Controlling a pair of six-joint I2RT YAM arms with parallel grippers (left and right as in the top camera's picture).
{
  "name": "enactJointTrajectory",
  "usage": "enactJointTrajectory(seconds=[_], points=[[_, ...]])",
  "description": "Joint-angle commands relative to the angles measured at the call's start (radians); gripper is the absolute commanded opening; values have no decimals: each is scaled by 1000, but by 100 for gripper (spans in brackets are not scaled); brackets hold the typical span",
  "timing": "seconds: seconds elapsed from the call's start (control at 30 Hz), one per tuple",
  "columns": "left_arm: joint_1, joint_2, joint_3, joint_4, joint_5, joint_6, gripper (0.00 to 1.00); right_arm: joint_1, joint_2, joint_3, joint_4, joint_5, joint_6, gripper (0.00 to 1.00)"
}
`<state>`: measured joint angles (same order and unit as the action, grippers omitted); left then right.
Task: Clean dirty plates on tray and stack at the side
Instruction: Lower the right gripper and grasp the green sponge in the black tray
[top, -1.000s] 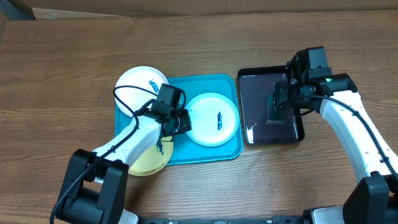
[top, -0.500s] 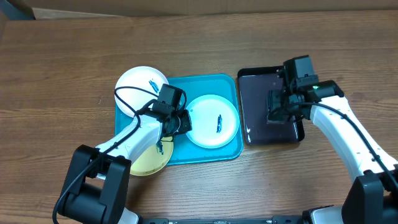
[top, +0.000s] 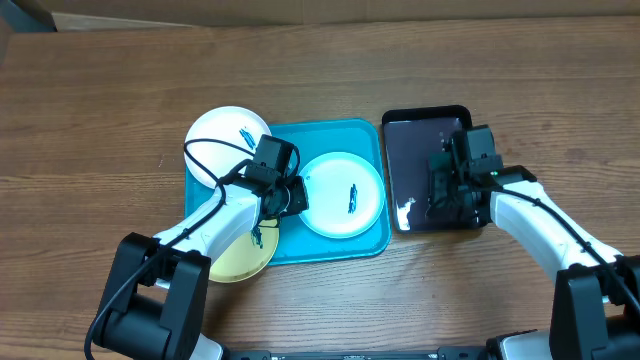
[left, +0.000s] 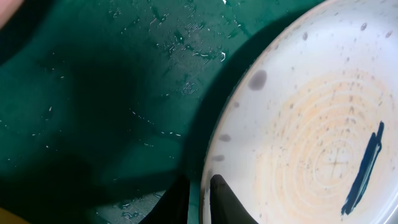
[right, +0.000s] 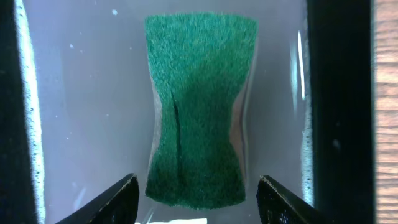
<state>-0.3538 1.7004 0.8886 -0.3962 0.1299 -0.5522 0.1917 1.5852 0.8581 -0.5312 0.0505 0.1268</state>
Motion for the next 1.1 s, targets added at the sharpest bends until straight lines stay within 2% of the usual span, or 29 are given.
enactJointTrajectory(seconds=[0.0, 0.1, 0.43, 0.63, 0.67, 0.73, 0.77, 0.83, 1.0, 1.03, 1.07], points=[[-6, 11, -3, 1, -7, -10, 15, 4, 2, -19, 31, -11, 3, 62], [-6, 11, -3, 0, -7, -10, 15, 4, 2, -19, 44, -11, 3, 71], [-6, 11, -3, 0, -7, -10, 16, 4, 6, -21, 93, -10, 13, 67], [-6, 11, -3, 0, -7, -10, 17, 4, 72, -21, 126, -25, 34, 67], [-6, 11, -3, 0, -7, -9, 17, 4, 82, -21, 127, -29, 34, 65], [-6, 11, -3, 0, -7, -9, 17, 4, 93, -21, 126, -29, 34, 50], [-6, 11, -3, 0, -6, -9, 17, 4, 93, -21, 123, -29, 34, 37], [-6, 11, -3, 0, -7, -9, 18, 4, 85, -10, 99, -31, 34, 25], [-6, 11, -3, 0, -7, -9, 19, 4, 47, 64, -64, -77, 32, 27], [-6, 11, -3, 0, -7, -9, 19, 5, 42, 73, -83, -89, 32, 29], [-6, 11, -3, 0, -7, -9, 19, 5, 40, 79, -97, -99, 28, 37]])
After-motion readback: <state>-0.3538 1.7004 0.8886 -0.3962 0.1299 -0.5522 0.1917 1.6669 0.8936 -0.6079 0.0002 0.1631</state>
